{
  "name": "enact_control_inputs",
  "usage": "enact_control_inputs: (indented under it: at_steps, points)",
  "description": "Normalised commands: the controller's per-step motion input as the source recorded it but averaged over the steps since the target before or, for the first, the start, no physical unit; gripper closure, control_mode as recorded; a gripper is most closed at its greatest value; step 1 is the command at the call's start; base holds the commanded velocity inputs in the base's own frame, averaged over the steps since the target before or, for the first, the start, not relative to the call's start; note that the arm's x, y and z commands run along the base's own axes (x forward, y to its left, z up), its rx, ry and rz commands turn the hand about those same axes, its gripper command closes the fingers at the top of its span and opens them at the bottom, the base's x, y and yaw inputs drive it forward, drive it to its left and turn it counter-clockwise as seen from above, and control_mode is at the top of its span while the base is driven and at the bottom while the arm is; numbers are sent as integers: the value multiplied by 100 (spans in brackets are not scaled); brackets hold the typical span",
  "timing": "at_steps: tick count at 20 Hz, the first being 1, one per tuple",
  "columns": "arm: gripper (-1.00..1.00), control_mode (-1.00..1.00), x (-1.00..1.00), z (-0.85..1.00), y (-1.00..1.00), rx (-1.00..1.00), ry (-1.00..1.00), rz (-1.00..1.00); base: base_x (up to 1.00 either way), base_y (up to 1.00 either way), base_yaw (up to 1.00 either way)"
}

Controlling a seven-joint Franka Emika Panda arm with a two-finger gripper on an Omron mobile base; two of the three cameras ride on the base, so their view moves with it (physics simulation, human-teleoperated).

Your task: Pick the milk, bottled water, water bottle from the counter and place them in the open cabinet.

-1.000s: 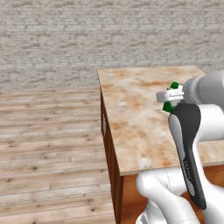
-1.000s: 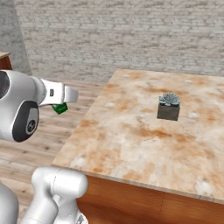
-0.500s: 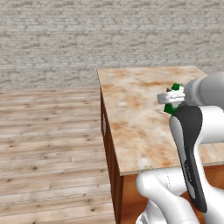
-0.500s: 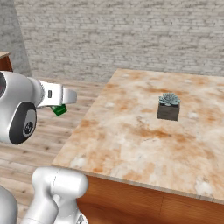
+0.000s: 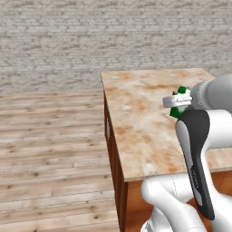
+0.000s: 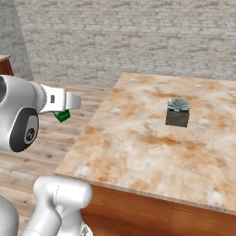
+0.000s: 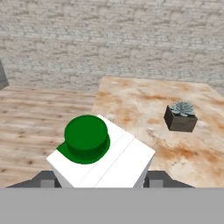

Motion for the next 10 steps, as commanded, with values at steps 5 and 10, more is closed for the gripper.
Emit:
enact_control_inputs:
  at_steps: [5, 10]
  points:
    - [100, 100, 0, 0, 0, 0, 0, 0, -37, -11, -3]
    - [100, 100, 0, 0, 0, 0, 0, 0, -95, -33, -21]
